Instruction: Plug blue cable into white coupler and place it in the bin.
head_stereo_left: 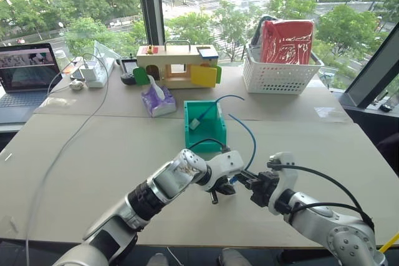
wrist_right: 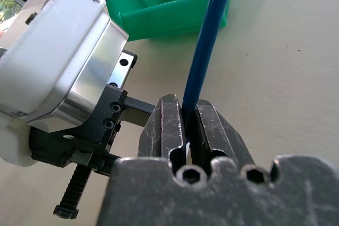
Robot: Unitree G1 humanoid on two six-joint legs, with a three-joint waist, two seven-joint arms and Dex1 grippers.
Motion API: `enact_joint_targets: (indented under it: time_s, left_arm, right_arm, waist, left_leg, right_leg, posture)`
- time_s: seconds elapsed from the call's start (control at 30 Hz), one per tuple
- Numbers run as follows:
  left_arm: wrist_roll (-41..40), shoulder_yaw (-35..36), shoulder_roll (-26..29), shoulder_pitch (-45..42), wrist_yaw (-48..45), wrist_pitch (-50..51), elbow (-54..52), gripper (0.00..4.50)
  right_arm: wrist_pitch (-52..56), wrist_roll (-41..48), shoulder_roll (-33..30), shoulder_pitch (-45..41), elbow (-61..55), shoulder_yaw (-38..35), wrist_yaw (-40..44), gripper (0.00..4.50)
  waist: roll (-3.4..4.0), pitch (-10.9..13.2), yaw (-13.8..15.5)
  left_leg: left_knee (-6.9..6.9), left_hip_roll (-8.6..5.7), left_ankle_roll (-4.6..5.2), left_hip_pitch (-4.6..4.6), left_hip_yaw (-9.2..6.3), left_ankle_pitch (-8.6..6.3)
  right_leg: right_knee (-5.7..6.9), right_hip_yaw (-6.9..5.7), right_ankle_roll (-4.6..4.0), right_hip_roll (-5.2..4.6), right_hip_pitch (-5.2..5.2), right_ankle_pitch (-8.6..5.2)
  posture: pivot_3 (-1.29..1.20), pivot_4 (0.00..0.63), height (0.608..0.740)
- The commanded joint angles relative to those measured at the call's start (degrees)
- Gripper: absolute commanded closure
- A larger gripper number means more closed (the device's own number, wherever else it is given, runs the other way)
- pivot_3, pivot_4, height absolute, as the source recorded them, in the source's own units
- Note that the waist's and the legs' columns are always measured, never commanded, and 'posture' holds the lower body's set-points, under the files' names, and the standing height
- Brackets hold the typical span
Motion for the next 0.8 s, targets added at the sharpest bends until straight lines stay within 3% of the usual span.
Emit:
enact_joint_targets:
  time_s: [0.03, 0.27, 0.33, 0.37, 0.43, 0.57, 0.8]
  left_arm:
    - [-0.24, -0.07, -0.08, 0.24, 0.73, 0.08, 0.58, 3.80]
    - [-0.97, 0.56, -0.38, -0.22, 0.74, -2.65, 1.60, 3.80]
    - [-1.30, 1.63, -1.08, -0.82, 1.09, -3.36, 2.59, 2.79]
    - [-1.48, 2.72, -1.80, -1.08, 1.80, -3.57, 3.40, 2.69]
    - [-1.67, 4.17, -2.68, -1.42, 2.55, -3.91, 4.58, 1.80]
    - [-2.07, 7.19, -1.42, -2.22, 1.59, -6.75, 6.58, 0.42]
    - [-5.87, 11.77, 10.51, -1.77, -7.69, -12.23, 4.44, 0.42]
  right_arm:
    - [8.58, -1.09, -0.02, 3.13, 4.32, 6.21, 0.33, 4.50]
    - [7.38, 0.68, 1.00, 3.10, 2.57, 2.83, -1.77, 4.50]
    - [7.44, 1.54, 1.05, 2.76, 1.81, 1.80, -2.74, 4.50]
    - [7.65, 2.00, 0.95, 2.55, 1.50, 1.10, -3.11, 4.50]
    - [8.09, 2.70, 0.95, 2.29, 1.20, -0.14, -3.68, 4.50]
    - [7.60, 7.40, -0.30, 1.42, 0.20, -6.69, -6.56, 4.50]
    - [5.12, 20.57, -8.31, -2.49, 2.21, -19.84, -10.12, 4.50]
  waist:
    - [-0.01, -0.01, 0.00]
    - [-0.02, 0.00, 0.21]
    - [-0.03, 0.01, 0.37]
    - [-0.02, 0.05, 0.36]
    - [-0.03, 0.07, 0.21]
    - [0.30, 0.27, 0.27]
    - [0.83, 1.21, 0.38]
  left_leg:
    - [-0.03, 0.00, 0.00, 0.00, 0.00, 0.00]
    - [-0.08, -0.01, 0.00, -0.02, 0.00, 0.00]
    - [-0.08, -0.01, 0.00, -0.04, 0.00, 0.00]
    - [-0.08, -0.02, 0.00, -0.07, 0.00, 0.00]
    - [-0.07, -0.03, 0.00, -0.21, 0.01, 0.00]
    - [-0.08, -0.04, 0.01, -0.77, 0.01, 0.01]
    - [0.16, -0.14, 0.01, -1.24, 0.00, 0.02]
  right_leg:
    - [-0.01, 0.00, 0.01, 0.00, 0.00, 0.00]
    - [-0.05, 0.00, 0.18, 0.00, 0.00, 0.09]
    - [-0.07, 0.00, 0.18, -0.01, -0.01, 0.08]
    - [-0.08, -0.01, 0.18, -0.01, -0.02, 0.08]
    - [-0.10, 0.02, 0.20, -0.02, -0.14, 0.10]
    - [0.05, 0.04, 0.23, -0.01, -0.79, 0.12]
    - [0.17, 0.07, 0.33, -0.07, -1.11, 0.17]
  posture:
    - [0.00, 0.150, 0.740]
    - [0.00, 0.150, 0.740]
    - [0.00, 0.150, 0.740]
    - [0.00, 0.150, 0.740]
    - [0.00, 0.150, 0.740]
    - [0.00, 0.150, 0.740]
    - [0.00, 0.150, 0.740]
